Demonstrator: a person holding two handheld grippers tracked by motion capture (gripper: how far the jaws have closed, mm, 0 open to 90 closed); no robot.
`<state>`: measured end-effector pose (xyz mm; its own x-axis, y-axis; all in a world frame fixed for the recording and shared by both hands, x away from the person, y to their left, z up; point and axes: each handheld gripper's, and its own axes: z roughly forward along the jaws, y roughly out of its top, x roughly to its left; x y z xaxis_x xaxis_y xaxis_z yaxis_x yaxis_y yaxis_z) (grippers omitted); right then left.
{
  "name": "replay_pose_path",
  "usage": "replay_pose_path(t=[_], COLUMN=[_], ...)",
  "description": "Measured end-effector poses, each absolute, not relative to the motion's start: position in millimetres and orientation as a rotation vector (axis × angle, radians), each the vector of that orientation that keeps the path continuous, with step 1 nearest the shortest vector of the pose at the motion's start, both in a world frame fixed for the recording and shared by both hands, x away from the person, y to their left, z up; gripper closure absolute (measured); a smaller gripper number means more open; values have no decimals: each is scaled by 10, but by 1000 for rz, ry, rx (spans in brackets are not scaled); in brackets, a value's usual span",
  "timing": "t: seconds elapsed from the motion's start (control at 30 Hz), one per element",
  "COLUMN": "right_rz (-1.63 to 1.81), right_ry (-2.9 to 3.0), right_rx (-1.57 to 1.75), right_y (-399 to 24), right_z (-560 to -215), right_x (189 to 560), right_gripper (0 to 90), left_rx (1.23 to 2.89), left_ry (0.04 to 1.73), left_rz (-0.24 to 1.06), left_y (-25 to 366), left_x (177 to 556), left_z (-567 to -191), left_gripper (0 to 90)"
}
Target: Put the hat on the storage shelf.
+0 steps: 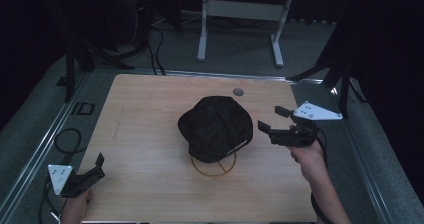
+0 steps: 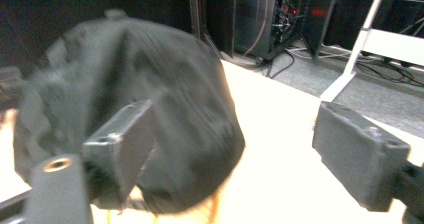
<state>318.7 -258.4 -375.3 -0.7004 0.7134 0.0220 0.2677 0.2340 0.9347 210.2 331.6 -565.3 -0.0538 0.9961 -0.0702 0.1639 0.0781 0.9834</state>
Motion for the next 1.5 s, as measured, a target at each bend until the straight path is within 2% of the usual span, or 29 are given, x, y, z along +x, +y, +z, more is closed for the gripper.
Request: replay_pose_path(t=[0.3,0.93,1.2,1.5], right_rz=[1424,1279,1177,1123], right_ry=[2082,1950,1921,1854], right_rx=[975,1156,1224,1314], right_y=[-2870,-3417,-3597,-3756], right_z=[-4116,-5026,-5302,-5456], right_x=[3202,3072,2997,2870], right_gripper=[125,124,124,124], left_rx=[1252,1254,1254,1251], left_ry=[1400,1399,1402,1401], left_rz=[1106,1106,1105,1102], left_y=[3315,3313,3315,3318], left_x=[2103,2104,2105,2104], left_z=[-5653,-5653,-5652,-5653], left_gripper=[6,6,6,6])
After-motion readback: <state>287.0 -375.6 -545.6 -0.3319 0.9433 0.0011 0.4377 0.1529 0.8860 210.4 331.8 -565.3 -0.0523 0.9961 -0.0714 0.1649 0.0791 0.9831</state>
